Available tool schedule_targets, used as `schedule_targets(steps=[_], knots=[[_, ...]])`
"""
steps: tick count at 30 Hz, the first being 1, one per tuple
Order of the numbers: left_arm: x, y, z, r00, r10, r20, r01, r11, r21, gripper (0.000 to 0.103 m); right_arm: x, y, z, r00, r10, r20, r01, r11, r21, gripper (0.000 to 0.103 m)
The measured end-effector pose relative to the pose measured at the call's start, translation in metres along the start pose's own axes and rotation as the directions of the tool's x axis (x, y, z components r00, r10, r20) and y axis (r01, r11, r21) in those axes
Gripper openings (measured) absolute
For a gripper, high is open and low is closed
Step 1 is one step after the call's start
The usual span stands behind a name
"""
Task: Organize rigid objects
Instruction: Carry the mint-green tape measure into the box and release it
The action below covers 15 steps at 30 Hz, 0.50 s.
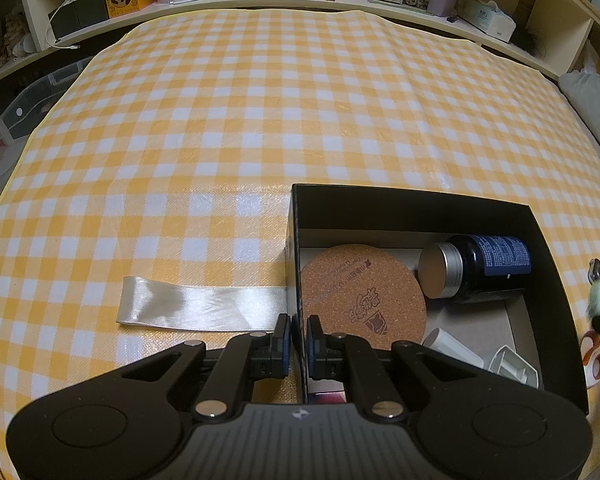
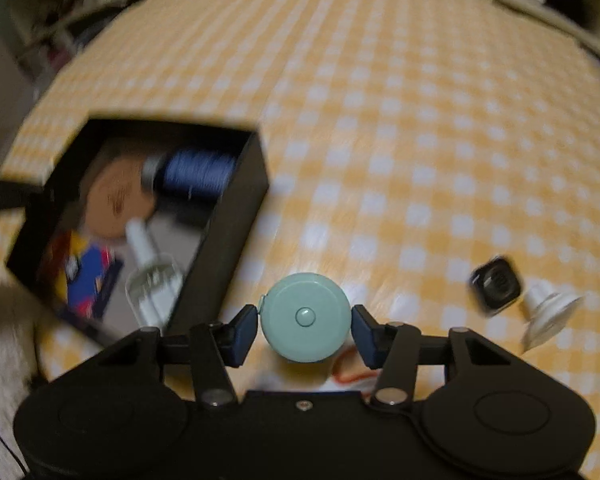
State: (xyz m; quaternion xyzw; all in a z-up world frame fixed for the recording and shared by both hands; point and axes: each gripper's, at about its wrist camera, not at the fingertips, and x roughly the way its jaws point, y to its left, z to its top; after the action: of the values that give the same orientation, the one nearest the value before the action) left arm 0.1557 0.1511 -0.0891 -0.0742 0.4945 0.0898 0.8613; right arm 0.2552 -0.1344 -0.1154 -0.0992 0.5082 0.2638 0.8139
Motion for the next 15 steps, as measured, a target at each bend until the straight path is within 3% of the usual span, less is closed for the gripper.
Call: schedule_targets(steps=[6, 11, 15], knots=[[0.000, 0.000, 0.000, 1.000, 0.000, 0.000, 0.000, 1.000, -0.001, 0.008, -0.030, 0.009, 0.015, 0.986, 0.099, 0.132, -0.102, 0.995, 0.021, 0.052], [0.001, -0.001, 0.000, 1.000, -0.001, 0.000, 0.001, 1.000, 0.000, 0.008, -0.027, 0.037, 0.026, 0.977, 0.160, 0.141, -0.157, 0.987, -0.030, 0.052], [0.002, -0.002, -0.001, 1.000, -0.001, -0.001, 0.001, 1.000, 0.001, 0.008, -0.016, 0.053, 0.032, 0.978, 0.164, 0.127, -0.153, 0.984, -0.089, 0.052]])
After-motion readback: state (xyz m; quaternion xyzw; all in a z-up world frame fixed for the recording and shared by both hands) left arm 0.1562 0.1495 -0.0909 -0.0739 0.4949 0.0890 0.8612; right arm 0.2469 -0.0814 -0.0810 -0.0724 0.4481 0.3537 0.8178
